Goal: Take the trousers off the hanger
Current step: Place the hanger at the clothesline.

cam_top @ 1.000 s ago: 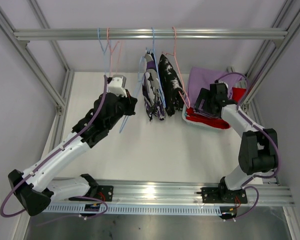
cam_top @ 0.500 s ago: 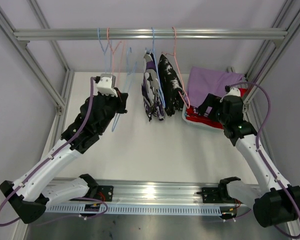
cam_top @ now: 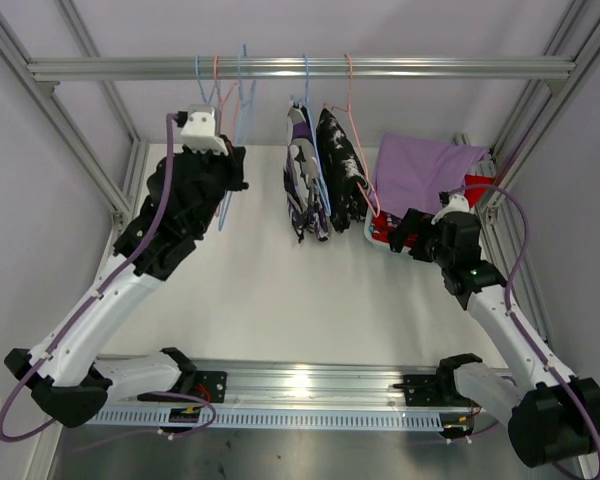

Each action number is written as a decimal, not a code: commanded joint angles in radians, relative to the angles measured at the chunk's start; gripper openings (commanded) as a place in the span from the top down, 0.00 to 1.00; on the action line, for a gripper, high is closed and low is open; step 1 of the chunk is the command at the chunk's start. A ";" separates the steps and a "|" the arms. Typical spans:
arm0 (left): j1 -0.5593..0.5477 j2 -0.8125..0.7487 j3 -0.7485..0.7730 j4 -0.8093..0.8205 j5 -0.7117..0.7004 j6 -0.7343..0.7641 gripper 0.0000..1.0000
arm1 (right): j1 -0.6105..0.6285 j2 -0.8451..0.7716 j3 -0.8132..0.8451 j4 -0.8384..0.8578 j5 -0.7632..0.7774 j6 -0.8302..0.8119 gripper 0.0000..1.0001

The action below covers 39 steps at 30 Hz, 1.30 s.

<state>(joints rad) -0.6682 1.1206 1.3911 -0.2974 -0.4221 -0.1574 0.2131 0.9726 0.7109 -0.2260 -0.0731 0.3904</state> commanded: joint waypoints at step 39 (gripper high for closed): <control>0.236 -0.228 -0.146 -0.074 0.434 -0.248 0.55 | -0.021 0.109 -0.045 0.149 -0.155 -0.008 0.01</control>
<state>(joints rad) -0.4255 0.9092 1.1889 -0.4175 -0.0727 -0.3733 0.1925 1.0679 0.6678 -0.1112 -0.2161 0.3885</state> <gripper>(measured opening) 0.436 0.993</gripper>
